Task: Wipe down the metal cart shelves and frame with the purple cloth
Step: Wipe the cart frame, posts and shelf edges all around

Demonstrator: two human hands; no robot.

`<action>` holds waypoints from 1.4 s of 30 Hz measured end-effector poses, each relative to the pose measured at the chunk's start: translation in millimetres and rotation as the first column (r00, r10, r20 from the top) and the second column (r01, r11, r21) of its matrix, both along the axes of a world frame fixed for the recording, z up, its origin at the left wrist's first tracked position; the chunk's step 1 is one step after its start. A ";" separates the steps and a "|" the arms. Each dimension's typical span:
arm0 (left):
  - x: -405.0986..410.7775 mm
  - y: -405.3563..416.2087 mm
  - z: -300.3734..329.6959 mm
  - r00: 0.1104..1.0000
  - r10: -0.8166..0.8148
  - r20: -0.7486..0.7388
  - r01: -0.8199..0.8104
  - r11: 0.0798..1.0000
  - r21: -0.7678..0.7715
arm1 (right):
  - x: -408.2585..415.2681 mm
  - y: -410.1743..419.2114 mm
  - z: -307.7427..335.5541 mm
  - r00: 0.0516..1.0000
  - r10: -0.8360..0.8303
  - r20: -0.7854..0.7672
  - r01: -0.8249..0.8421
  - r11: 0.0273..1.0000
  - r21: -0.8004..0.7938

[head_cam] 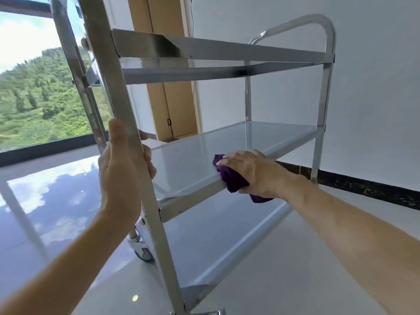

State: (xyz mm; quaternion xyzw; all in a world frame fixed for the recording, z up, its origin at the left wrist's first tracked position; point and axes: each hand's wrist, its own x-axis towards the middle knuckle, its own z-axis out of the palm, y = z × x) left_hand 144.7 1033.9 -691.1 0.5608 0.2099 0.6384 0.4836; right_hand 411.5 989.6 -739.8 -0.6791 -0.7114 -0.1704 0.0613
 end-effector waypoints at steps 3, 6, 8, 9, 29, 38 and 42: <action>-0.8 5.9 0.9 0.999 0.034 0.036 -0.034 0.999 0.013 | -3.6 9.3 -10.8 0.994 0.027 0.106 -0.045 0.985 0.166; 2.5 8.9 0.0 0.996 0.065 0.054 -0.067 0.997 0.028 | -7.1 15.3 -19.3 0.993 0.009 0.120 -0.050 0.941 0.336; 5.0 10.1 -0.8 0.994 0.101 0.043 -0.104 0.992 0.067 | -12.1 18.1 -20.7 0.990 -0.035 0.135 -0.021 0.920 0.392; 6.0 10.6 -1.2 0.992 0.125 0.035 -0.127 0.988 0.092 | -14.4 19.2 -21.0 0.989 -0.054 0.135 -0.004 0.918 0.398; 12.5 52.0 -4.8 1.000 0.026 0.012 -0.027 0.988 0.150 | -18.2 -22.5 -27.3 0.979 -0.126 0.159 0.024 0.851 0.525; 45.2 67.1 -1.9 0.992 -0.051 -0.116 0.064 0.992 0.108 | -3.4 -52.4 -29.5 0.946 -0.248 0.209 0.087 0.814 0.574; 60.7 75.5 1.1 0.975 -0.135 -0.177 0.145 0.988 0.045 | 4.2 -62.5 -30.3 0.930 -0.293 0.224 0.117 0.810 0.574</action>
